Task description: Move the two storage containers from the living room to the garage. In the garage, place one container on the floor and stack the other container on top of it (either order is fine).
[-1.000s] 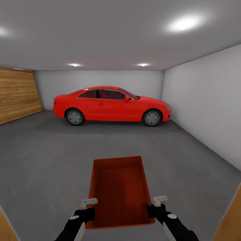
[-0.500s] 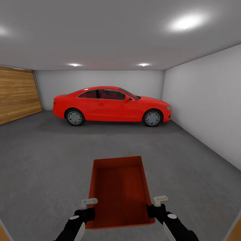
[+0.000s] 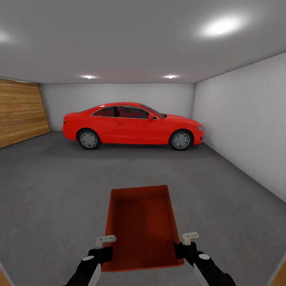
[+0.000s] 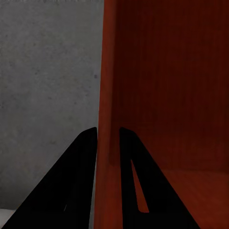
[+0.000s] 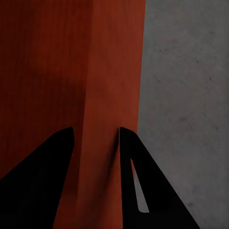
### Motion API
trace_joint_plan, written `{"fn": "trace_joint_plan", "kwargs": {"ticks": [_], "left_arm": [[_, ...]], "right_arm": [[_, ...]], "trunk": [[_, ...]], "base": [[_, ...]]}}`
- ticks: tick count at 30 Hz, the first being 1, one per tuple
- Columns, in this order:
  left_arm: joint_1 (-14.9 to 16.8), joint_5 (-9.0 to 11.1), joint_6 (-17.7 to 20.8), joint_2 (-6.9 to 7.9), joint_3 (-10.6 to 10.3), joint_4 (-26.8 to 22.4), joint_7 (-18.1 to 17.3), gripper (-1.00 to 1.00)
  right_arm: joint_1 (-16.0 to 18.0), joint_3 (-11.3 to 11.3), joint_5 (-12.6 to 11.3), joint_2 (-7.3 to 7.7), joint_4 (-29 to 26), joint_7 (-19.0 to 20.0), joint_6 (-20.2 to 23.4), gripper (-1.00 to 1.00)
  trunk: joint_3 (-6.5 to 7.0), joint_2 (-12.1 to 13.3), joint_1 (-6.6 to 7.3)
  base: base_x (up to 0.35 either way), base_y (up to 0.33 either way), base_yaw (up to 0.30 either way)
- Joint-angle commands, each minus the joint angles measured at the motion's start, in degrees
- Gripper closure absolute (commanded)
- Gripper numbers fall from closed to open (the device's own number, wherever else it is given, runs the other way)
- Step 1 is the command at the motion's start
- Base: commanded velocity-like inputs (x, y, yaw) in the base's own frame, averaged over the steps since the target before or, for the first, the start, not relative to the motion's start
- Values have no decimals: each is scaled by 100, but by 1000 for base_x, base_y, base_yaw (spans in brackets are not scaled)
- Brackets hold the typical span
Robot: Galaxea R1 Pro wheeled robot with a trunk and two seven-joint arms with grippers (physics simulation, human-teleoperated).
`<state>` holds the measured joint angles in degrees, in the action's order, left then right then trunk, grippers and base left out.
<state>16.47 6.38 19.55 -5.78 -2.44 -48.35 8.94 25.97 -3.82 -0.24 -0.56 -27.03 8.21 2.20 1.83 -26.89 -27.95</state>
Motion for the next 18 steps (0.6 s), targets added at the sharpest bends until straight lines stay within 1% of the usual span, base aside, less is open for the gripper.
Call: {"fn": "trace_joint_plan", "kwargs": {"ticks": [1,9,12,18], "left_arm": [[-3,-234,-233,103,-19,-17,220,100],[-3,-234,-233,103,-19,-17,222,100],[-3,-234,-233,103,-19,-17,219,100],[-3,-234,-233,103,-19,-17,222,100]], "right_arm": [[5,30,-204,3,9,329,25,100],[5,30,-204,3,6,328,26,100],[6,30,-204,3,8,330,26,100],[5,30,-204,3,6,330,26,100]], "trunk": [[-2,-3,-3],[-2,-3,-3],[-2,-3,-3],[-2,-3,-3]], "base": [[188,-14,0],[278,-78,0],[109,-38,0],[23,-8,0]]}}
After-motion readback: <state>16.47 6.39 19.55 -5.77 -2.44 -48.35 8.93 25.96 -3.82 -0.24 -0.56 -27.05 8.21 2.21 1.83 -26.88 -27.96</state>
